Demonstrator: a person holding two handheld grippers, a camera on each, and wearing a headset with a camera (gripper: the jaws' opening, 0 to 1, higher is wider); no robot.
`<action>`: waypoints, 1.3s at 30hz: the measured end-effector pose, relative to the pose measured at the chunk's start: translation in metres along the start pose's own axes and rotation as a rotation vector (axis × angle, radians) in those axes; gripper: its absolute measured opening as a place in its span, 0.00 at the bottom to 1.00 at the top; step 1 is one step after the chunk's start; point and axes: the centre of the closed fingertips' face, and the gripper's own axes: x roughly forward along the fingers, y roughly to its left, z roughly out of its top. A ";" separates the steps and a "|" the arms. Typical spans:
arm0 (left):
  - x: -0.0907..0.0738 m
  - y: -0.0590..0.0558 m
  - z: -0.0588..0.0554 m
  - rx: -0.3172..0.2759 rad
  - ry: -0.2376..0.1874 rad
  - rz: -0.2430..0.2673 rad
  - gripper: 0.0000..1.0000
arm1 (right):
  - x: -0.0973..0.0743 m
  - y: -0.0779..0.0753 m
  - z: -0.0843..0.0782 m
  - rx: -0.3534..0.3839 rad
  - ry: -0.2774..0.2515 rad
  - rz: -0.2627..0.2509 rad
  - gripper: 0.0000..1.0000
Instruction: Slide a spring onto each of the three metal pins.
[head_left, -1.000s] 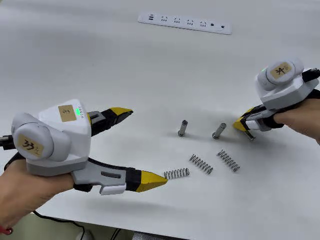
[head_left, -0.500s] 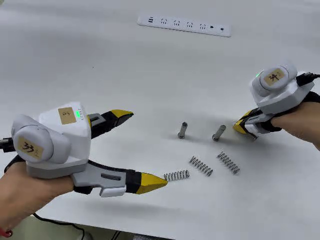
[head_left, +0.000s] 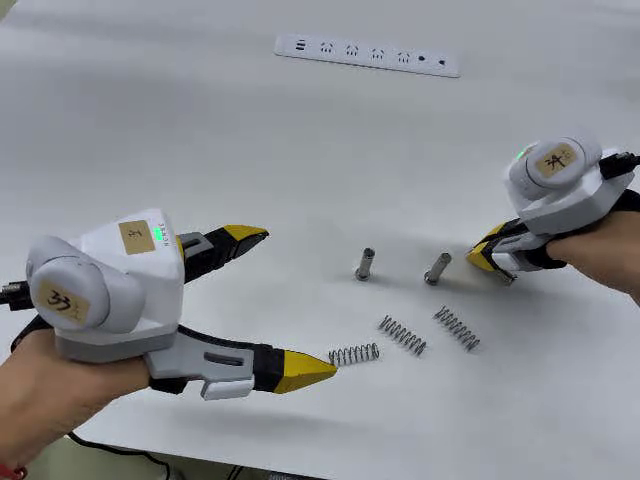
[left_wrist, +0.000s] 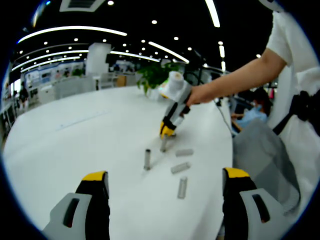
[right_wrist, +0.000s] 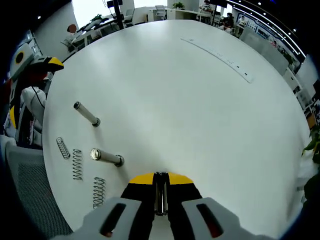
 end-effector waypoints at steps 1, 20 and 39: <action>0.000 0.000 0.000 0.000 -0.001 0.000 0.95 | -0.001 0.001 0.001 0.004 -0.006 0.002 0.09; 0.000 -0.004 0.003 0.010 -0.001 -0.002 0.95 | -0.013 -0.005 0.000 0.031 -0.121 -0.001 0.09; 0.002 -0.008 0.003 0.021 0.006 -0.012 0.95 | -0.031 -0.001 -0.006 0.058 -0.205 -0.018 0.09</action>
